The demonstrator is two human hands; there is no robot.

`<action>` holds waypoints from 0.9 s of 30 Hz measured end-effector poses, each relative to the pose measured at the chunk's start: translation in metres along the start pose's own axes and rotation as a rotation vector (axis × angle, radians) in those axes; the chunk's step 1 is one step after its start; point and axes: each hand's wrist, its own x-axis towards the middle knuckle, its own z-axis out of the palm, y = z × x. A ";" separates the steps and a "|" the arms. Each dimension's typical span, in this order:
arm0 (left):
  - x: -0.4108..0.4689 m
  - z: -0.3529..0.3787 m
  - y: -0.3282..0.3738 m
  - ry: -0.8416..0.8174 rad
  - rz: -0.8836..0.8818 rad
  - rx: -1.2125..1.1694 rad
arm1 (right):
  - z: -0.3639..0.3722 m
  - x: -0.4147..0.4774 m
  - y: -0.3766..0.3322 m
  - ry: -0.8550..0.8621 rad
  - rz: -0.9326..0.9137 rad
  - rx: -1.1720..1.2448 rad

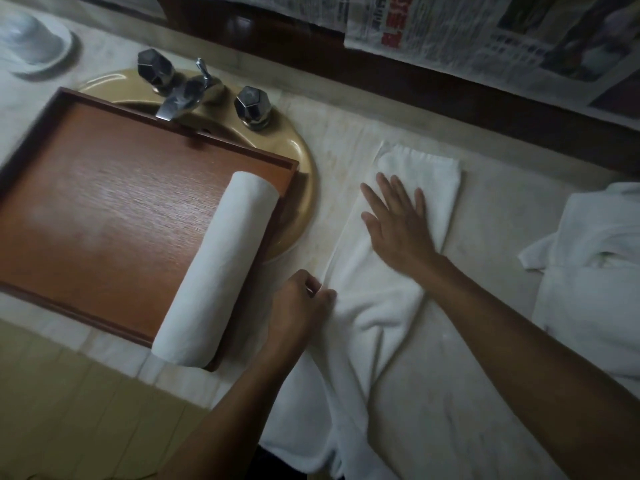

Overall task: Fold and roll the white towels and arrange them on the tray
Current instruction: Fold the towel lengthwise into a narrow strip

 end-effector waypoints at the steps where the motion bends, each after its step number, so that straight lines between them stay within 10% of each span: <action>1: 0.000 -0.002 0.003 -0.115 -0.056 -0.145 | 0.001 0.001 0.002 0.009 0.006 -0.016; 4: -0.003 -0.004 0.005 -0.343 -0.160 -0.342 | -0.002 0.018 0.009 0.014 0.034 -0.027; 11: -0.010 0.000 -0.007 0.061 0.018 -0.049 | -0.004 0.033 0.021 0.032 0.049 -0.036; 27: -0.009 -0.001 -0.007 0.102 0.072 0.035 | 0.009 -0.032 -0.019 0.096 -0.083 0.027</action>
